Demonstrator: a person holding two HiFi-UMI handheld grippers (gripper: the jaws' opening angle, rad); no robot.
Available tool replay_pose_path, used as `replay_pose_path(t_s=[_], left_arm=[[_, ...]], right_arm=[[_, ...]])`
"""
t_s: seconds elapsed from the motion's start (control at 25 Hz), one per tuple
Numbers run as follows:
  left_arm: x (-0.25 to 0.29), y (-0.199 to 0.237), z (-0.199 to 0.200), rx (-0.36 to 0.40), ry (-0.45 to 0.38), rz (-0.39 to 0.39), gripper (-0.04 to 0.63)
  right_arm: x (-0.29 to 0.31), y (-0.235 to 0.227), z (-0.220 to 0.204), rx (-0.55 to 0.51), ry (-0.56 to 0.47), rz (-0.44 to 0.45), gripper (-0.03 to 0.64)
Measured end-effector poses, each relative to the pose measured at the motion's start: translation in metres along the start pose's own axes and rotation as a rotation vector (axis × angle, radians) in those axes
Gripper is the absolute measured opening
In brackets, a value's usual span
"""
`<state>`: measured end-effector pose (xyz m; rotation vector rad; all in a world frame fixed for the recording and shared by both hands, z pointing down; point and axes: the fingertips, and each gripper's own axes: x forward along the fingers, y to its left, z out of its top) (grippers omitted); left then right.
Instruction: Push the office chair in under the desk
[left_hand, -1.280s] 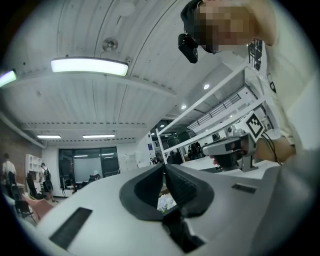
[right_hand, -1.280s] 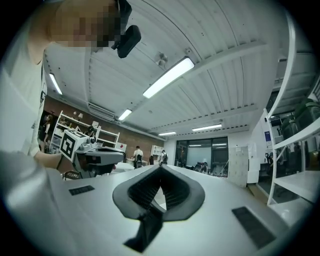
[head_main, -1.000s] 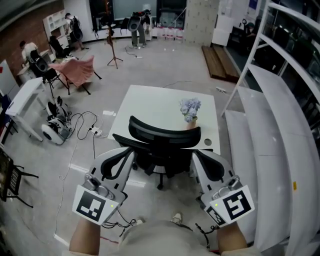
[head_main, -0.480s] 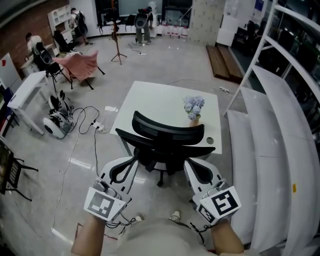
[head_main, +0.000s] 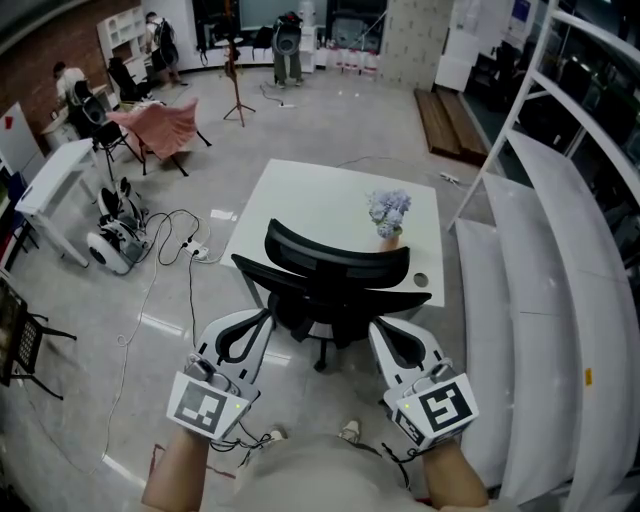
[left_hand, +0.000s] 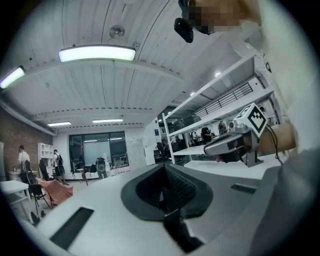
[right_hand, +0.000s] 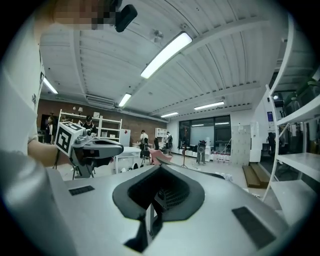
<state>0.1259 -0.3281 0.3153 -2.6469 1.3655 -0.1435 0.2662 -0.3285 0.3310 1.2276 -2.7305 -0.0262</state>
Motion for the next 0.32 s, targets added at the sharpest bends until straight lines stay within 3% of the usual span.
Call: replay_pose_path(t_s=[0.32], left_arm=[[0.0033,-0.0005,0.0013,-0.005,0.004,-0.002,0.008]], right_arm=[[0.0015,-0.0010,-0.0007,-0.031,0.005,0.006,0.006]])
